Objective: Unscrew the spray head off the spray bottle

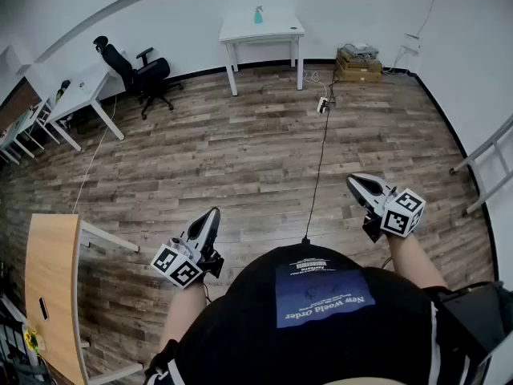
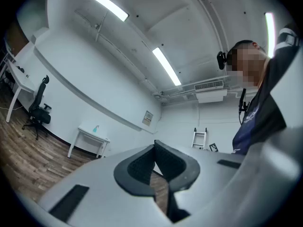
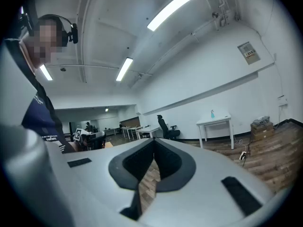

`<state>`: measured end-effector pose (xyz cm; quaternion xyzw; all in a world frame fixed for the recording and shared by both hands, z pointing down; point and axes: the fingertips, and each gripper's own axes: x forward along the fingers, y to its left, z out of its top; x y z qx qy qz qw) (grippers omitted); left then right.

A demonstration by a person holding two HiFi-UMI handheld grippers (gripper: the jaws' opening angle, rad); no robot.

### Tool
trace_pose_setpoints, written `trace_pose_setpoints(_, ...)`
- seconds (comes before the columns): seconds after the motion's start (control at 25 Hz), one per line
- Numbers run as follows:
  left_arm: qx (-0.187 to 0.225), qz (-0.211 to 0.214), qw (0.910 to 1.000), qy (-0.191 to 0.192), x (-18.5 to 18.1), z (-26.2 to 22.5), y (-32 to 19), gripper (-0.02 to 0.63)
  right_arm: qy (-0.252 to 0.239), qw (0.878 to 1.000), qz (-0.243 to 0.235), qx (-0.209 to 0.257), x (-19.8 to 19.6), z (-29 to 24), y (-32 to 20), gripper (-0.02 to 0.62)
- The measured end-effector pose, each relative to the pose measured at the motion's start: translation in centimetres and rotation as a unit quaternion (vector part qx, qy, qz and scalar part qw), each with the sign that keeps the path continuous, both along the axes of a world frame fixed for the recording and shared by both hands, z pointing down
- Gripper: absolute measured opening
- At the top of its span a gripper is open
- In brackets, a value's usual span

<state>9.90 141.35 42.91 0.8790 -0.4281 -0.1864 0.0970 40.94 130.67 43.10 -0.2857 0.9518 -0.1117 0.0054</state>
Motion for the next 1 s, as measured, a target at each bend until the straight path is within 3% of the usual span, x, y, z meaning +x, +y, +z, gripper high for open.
trace_pose_setpoints(0.48,-0.008,0.006,0.9999,-0.004,1.6,-0.1,-0.9,0.002,-0.007,1.0,0.003,-0.005,1.5,0.4,-0.5,-0.005)
trace_pose_setpoints(1.0,-0.007,0.019,0.9996,-0.018,10.7,-1.3,-2.8,0.002,-0.006,1.0,0.009,0.006,9.9,0.0,-1.6,-0.005)
